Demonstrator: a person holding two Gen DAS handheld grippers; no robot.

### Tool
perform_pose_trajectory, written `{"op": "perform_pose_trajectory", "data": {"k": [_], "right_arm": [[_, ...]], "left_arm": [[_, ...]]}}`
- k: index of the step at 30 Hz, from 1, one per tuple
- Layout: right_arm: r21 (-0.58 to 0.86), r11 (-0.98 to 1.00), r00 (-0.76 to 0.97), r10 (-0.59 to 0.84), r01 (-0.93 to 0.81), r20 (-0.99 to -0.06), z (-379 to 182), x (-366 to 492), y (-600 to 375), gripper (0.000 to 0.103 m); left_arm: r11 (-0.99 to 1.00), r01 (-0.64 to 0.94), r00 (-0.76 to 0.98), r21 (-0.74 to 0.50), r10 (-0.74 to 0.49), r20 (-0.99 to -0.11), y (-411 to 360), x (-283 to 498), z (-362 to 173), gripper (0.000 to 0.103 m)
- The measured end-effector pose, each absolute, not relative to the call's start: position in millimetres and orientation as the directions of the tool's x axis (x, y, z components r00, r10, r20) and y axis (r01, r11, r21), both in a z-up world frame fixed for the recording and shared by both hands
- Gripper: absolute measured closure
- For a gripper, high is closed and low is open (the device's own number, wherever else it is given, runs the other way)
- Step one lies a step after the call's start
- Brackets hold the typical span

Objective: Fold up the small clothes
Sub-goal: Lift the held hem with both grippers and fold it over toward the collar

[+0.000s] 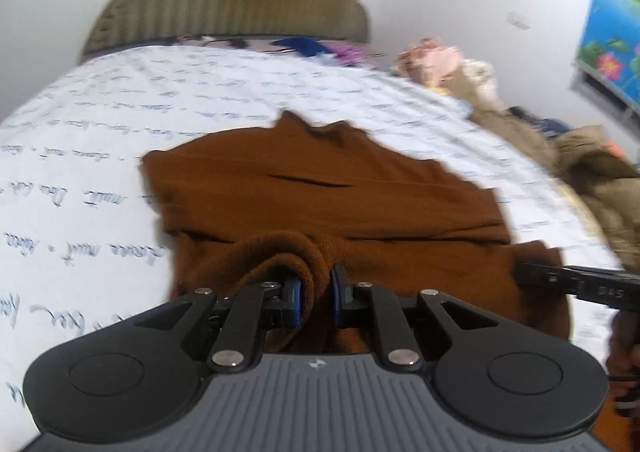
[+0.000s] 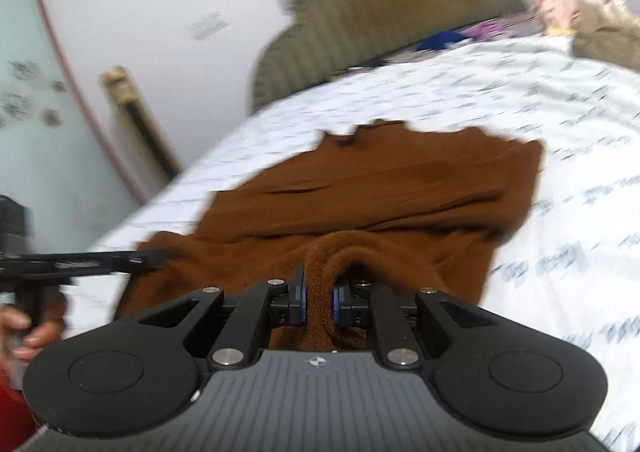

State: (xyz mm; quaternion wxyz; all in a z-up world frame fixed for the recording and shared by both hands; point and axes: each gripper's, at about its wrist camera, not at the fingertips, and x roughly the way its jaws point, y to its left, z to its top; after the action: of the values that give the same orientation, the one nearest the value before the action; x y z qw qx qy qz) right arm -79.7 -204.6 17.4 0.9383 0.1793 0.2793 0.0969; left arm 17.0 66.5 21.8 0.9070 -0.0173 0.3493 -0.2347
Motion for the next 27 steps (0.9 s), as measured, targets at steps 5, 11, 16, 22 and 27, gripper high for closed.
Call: {"op": "perform_pose_trajectory", "data": {"k": [5,11,16,22,27], "right_arm": [[0.374,0.927,0.801,0.228,-0.006,-0.554,-2.7,-73.5,-210.0,0.064],[0.448,0.893,0.804,0.245,0.03,-0.541,-14.6,-103.9,-226.0,0.047],[0.562,0.825,0.788,0.314,0.05,-0.53,-32.6,-129.6,-241.6,0.046],[0.575,0.818,0.774,0.363,0.002,-0.519,-36.1,-148.7,-215.1,0.046],[0.503,0.864,0.755,0.349,-0.03,-0.555,-32.7,-142.8,-182.0,0.082]], "left_arm": [[0.902,0.31,0.57,-0.302,-0.43,-0.7,87.0,39.0,0.9,0.077],[0.889,0.29,0.595,-0.353,-0.457,-0.661,121.8,21.5,-9.2,0.027],[0.815,0.296,0.522,-0.498,-0.575,-0.63,157.5,-1.2,-27.0,0.029],[0.801,0.356,0.519,-0.482,-0.598,-0.61,154.4,-31.2,-34.4,0.04],[0.819,0.394,0.522,-0.418,-0.573,-0.632,131.5,-40.0,-36.4,0.09]]}}
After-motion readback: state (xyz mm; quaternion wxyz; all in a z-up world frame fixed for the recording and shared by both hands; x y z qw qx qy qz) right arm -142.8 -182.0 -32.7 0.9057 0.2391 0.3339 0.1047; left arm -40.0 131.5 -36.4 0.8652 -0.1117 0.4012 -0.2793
